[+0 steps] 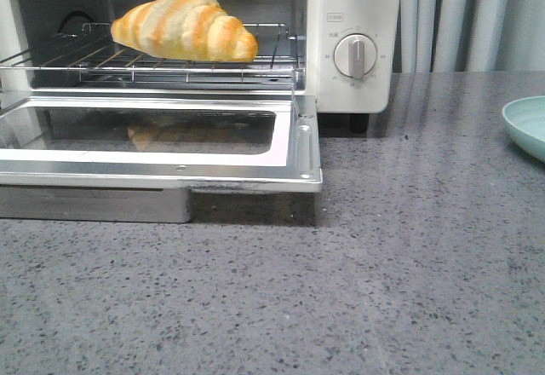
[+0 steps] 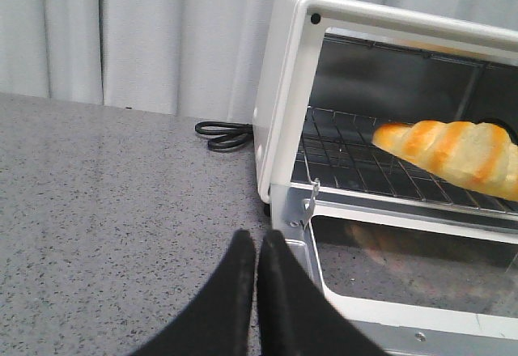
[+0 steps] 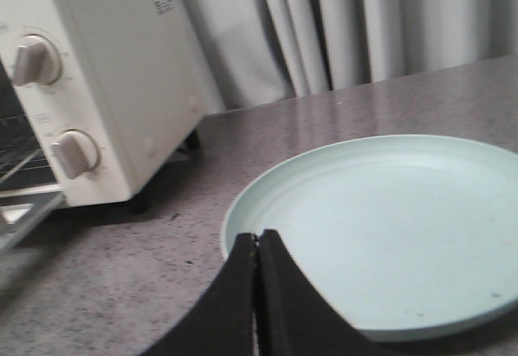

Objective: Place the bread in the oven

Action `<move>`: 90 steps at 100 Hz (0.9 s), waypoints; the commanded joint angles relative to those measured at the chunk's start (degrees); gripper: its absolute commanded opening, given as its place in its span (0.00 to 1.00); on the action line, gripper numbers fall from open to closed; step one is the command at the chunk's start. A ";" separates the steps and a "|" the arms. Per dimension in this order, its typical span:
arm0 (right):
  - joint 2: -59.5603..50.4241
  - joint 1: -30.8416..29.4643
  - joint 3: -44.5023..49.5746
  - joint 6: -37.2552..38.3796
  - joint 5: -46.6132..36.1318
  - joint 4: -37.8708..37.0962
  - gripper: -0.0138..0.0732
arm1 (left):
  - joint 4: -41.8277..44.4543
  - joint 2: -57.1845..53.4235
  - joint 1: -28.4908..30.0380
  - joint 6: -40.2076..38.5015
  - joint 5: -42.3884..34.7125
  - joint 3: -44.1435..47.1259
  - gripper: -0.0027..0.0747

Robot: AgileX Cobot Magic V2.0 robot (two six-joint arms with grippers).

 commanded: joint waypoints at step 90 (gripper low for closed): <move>-4.94 -10.73 0.74 -17.54 17.20 2.43 0.07 | -0.17 -0.47 0.24 -0.53 -4.38 -1.48 0.01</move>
